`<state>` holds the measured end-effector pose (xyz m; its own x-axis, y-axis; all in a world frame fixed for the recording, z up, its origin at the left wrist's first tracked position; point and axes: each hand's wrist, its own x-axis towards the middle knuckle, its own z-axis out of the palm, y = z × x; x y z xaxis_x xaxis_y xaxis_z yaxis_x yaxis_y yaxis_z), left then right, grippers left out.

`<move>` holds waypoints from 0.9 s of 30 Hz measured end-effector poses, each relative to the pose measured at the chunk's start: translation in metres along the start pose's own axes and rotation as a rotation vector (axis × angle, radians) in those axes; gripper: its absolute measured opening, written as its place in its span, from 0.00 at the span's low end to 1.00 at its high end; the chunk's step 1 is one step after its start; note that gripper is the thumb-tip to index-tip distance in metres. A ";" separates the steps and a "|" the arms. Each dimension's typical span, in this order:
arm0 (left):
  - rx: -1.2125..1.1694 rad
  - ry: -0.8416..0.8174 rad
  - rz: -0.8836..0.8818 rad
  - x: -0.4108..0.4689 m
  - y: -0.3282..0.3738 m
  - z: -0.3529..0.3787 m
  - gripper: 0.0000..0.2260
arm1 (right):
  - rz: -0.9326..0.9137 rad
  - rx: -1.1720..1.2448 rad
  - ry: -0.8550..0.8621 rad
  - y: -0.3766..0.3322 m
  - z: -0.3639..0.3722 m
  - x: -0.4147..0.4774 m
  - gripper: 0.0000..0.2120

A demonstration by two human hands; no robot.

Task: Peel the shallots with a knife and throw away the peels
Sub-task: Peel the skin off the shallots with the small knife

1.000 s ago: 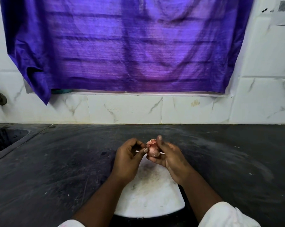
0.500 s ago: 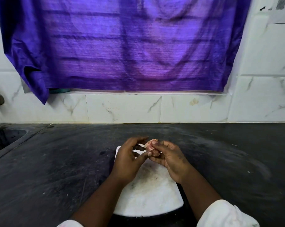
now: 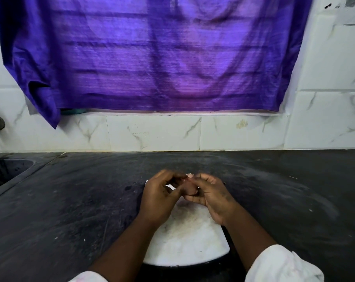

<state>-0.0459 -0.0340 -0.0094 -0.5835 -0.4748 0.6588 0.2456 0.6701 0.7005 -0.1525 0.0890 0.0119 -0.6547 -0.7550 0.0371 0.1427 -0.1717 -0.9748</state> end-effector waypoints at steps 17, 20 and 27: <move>0.115 -0.076 -0.062 0.000 -0.008 0.000 0.05 | -0.057 0.275 0.254 0.001 -0.014 0.017 0.18; 0.172 -0.064 -0.109 0.001 -0.013 -0.001 0.06 | -0.043 0.311 0.259 -0.001 -0.015 0.014 0.19; 0.249 -0.074 -0.189 0.001 -0.010 -0.003 0.05 | -0.006 0.225 0.222 -0.001 -0.015 0.014 0.21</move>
<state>-0.0467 -0.0426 -0.0155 -0.6576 -0.5675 0.4955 -0.0638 0.6973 0.7139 -0.1724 0.0882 0.0097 -0.7984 -0.6013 -0.0305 0.2829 -0.3299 -0.9007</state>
